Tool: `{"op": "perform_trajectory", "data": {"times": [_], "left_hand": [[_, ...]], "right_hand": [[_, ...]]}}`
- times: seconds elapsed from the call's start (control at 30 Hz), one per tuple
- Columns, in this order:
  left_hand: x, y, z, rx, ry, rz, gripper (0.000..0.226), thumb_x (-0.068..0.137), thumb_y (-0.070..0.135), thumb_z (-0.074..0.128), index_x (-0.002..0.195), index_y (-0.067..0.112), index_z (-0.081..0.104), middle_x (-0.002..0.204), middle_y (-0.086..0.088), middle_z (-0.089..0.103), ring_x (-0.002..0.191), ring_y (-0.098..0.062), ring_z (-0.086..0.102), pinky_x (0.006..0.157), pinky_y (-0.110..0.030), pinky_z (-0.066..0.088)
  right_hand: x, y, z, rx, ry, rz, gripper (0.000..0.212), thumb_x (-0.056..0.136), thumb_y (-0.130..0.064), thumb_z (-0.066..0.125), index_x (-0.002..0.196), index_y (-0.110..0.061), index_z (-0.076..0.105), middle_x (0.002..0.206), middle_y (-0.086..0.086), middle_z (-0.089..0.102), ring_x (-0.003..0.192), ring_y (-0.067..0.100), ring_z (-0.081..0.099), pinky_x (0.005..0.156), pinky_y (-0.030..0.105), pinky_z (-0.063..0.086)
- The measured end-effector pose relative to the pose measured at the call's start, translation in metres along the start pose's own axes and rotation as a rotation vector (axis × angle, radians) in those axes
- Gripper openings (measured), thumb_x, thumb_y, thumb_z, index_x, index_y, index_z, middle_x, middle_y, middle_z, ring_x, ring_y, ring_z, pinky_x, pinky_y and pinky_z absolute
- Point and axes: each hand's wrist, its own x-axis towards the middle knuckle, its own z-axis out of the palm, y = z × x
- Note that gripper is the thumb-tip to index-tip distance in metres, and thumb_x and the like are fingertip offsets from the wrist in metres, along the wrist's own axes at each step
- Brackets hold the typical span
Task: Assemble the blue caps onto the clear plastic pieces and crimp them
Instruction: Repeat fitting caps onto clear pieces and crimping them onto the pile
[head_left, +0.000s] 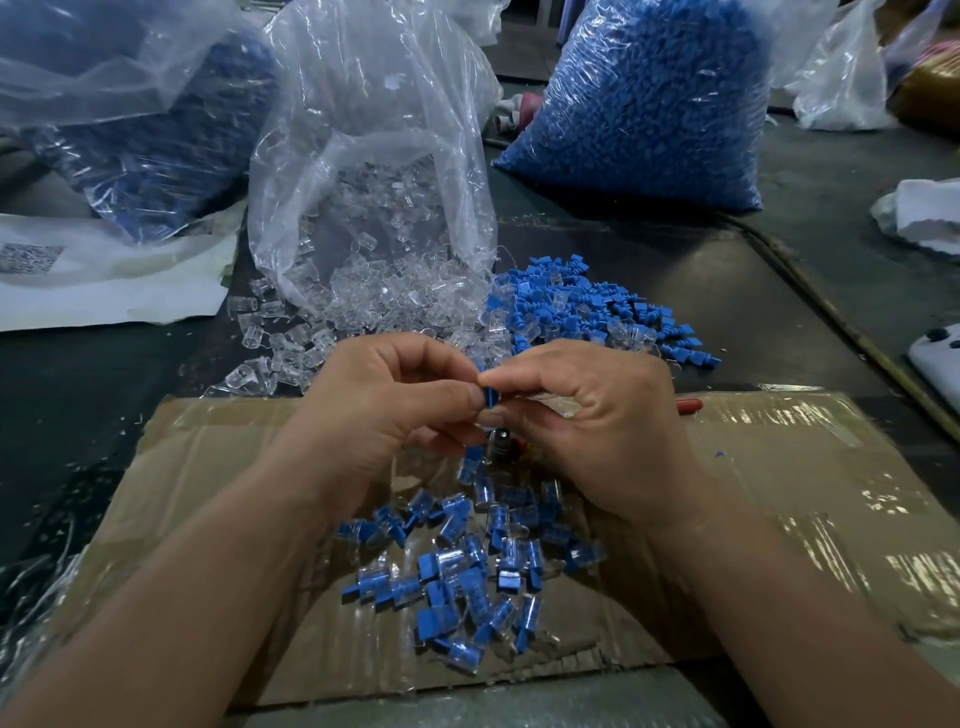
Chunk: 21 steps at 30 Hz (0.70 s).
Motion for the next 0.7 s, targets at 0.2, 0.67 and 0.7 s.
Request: {"op": "perform_trajectory", "data": {"times": [0.2, 0.67, 0.7], "left_hand": [[0.000, 0.000, 0.001, 0.017, 0.008, 0.021, 0.010, 0.050, 0.015, 0.069, 0.061, 0.015, 0.071, 0.058, -0.009, 0.066, 0.051, -0.015, 0.063, 0.048, -0.019, 0.051], [0.005, -0.003, -0.004, -0.096, 0.141, 0.051, 0.005, 0.056, 0.011, 0.066, 0.057, 0.015, 0.068, 0.059, -0.006, 0.065, 0.054, -0.016, 0.066, 0.046, -0.020, 0.052], [0.005, -0.004, -0.005, -0.110, 0.142, 0.045, 0.005, 0.056, 0.010, 0.066, 0.057, 0.015, 0.068, 0.059, -0.007, 0.065, 0.054, -0.017, 0.066, 0.046, -0.021, 0.052]], "right_hand": [[0.004, -0.001, -0.006, -0.008, -0.103, 0.050, 0.027, 0.070, -0.020, 0.074, 0.092, -0.007, 0.072, 0.084, -0.006, 0.068, 0.083, 0.005, 0.062, 0.075, 0.014, 0.050], [0.001, 0.026, -0.054, -0.437, -0.859, 0.518, 0.084, 0.053, -0.057, 0.078, 0.127, -0.040, 0.041, 0.100, -0.025, 0.034, 0.101, 0.003, 0.034, 0.087, 0.025, 0.034], [0.002, 0.025, -0.054, -0.433, -0.833, 0.509, 0.079, 0.055, -0.054, 0.078, 0.125, -0.039, 0.044, 0.097, -0.026, 0.035, 0.097, 0.002, 0.036, 0.085, 0.025, 0.035]]}}
